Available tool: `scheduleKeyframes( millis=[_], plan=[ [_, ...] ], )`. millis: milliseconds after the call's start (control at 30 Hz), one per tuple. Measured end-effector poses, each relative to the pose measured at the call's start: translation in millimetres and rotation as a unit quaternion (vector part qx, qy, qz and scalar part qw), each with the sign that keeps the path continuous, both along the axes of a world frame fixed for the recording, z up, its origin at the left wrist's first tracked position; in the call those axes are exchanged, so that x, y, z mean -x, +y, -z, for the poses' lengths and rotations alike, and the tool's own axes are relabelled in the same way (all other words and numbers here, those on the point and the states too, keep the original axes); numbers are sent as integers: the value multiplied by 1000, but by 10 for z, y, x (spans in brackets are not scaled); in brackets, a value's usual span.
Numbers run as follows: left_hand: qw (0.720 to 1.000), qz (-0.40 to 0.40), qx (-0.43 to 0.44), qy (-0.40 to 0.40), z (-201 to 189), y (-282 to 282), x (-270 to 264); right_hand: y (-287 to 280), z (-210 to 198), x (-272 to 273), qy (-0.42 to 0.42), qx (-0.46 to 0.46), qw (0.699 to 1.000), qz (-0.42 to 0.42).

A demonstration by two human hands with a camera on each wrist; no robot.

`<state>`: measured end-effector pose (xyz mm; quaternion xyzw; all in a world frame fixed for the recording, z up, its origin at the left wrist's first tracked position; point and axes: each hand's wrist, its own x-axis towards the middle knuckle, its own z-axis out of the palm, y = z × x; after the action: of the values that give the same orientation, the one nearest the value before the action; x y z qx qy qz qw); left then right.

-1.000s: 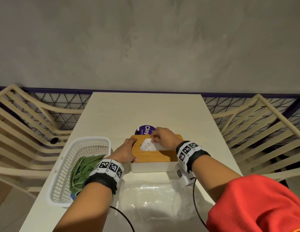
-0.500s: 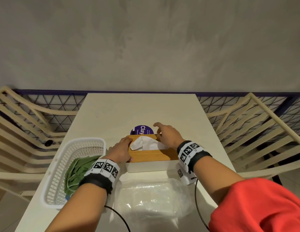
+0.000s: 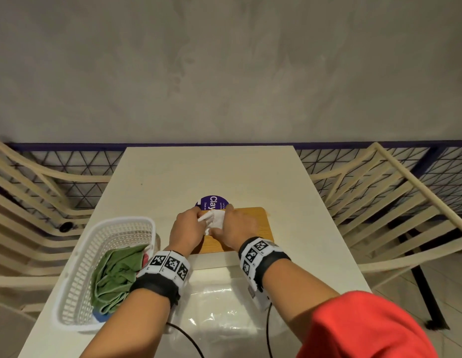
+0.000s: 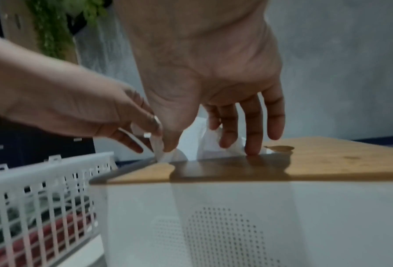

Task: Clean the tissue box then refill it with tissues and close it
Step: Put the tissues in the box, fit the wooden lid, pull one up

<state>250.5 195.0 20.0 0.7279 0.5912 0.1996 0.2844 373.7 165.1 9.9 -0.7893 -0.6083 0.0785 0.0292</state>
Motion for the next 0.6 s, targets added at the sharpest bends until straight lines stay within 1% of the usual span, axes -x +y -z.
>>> scheduleKeyframes(
  millis=[100, 133, 167, 233, 300, 367, 400, 433, 467, 533, 567, 600],
  plan=[
    [999, -5, 0, -34, -13, -21, 22, 41, 26, 78, -43, -3, 999, 26],
    [999, -7, 2, -37, -8, -22, 32, 57, 11, 68, -39, -3, 999, 23],
    [999, -7, 4, -36, -5, -25, 43, 75, -10, 31, -17, -4, 1000, 20],
    [1000, -5, 6, -29, 0, -24, 69, 106, -94, -82, 62, 14, 998, 10],
    [1000, -6, 8, -27, -1, -25, 78, 126, -197, -228, 151, 59, 987, -11],
    [999, -8, 19, -31, -22, -32, 65, 128, -302, -375, 253, 88, 963, -12],
    [999, -12, 24, -32, -32, -36, 54, 121, -327, -447, 307, 77, 949, -5],
    [999, -18, 29, -34, -41, -34, 41, 111, -336, -507, 344, 46, 938, 3],
    [999, -24, 33, -35, -41, -26, 31, 94, -330, -545, 356, 1, 934, 18],
    [998, -27, 36, -34, -37, -16, 19, 37, -276, -578, 323, -74, 942, 47],
    [999, -25, 34, -32, -38, -15, 14, -7, -250, -559, 296, -81, 951, 45],
    [999, -22, 32, -28, -37, -10, 12, -50, -230, -500, 259, -70, 963, 28]
  ],
)
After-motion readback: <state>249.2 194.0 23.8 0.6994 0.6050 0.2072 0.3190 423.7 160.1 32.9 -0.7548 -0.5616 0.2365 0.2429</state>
